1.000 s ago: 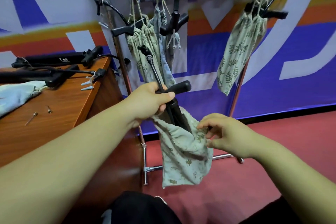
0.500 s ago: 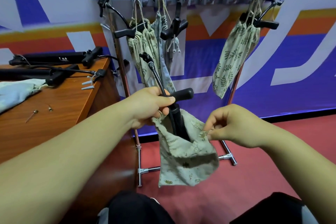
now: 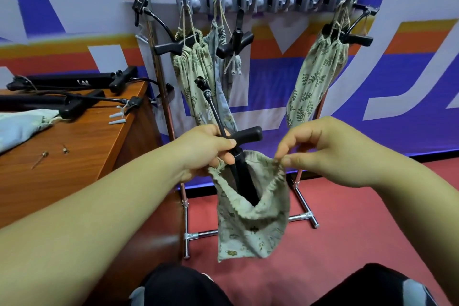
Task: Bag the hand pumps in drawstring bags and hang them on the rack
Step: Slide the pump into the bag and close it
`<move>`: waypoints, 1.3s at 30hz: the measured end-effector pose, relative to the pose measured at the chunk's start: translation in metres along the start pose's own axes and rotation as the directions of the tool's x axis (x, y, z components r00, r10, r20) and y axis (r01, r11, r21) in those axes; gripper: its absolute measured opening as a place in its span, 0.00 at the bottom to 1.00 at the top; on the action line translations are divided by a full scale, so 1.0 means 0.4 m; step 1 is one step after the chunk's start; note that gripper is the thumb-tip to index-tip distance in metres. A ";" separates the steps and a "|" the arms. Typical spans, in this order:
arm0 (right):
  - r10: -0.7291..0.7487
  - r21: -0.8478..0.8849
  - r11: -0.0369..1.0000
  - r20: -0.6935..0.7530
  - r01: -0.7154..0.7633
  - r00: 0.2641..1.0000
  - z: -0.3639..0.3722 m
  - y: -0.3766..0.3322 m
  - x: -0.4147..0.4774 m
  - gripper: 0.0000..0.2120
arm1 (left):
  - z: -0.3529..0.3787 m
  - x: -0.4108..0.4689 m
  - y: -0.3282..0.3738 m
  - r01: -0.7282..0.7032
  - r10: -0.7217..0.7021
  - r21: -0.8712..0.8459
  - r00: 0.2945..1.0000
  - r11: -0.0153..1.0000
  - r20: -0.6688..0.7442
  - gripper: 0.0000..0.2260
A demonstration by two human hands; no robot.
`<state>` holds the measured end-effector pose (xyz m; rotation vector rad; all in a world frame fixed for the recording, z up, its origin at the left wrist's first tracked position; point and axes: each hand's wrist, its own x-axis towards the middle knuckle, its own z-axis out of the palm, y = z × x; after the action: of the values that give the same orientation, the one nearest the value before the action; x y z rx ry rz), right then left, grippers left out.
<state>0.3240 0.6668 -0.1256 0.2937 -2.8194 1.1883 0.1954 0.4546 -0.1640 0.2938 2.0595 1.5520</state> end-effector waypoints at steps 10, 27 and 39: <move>-0.006 0.236 0.972 -0.032 0.013 0.999 0.008 -0.019 0.032 0.06 | 0.016 -0.029 0.016 -0.055 0.060 -0.171 0.998 0.984 0.020 0.25; 0.085 0.488 0.872 -0.241 0.045 0.967 0.060 -0.049 0.055 0.10 | 0.060 -0.079 0.021 -0.348 0.329 0.116 0.931 0.930 0.155 0.04; 0.024 -0.071 0.997 -0.233 -0.041 0.972 0.035 -0.047 0.038 0.13 | 0.043 -0.078 0.056 -0.438 0.454 0.232 0.891 0.869 -0.018 0.10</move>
<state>0.3131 0.6417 -0.1201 0.0967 -2.6669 1.0428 0.2274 0.4610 -0.1374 0.8664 2.3421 1.5989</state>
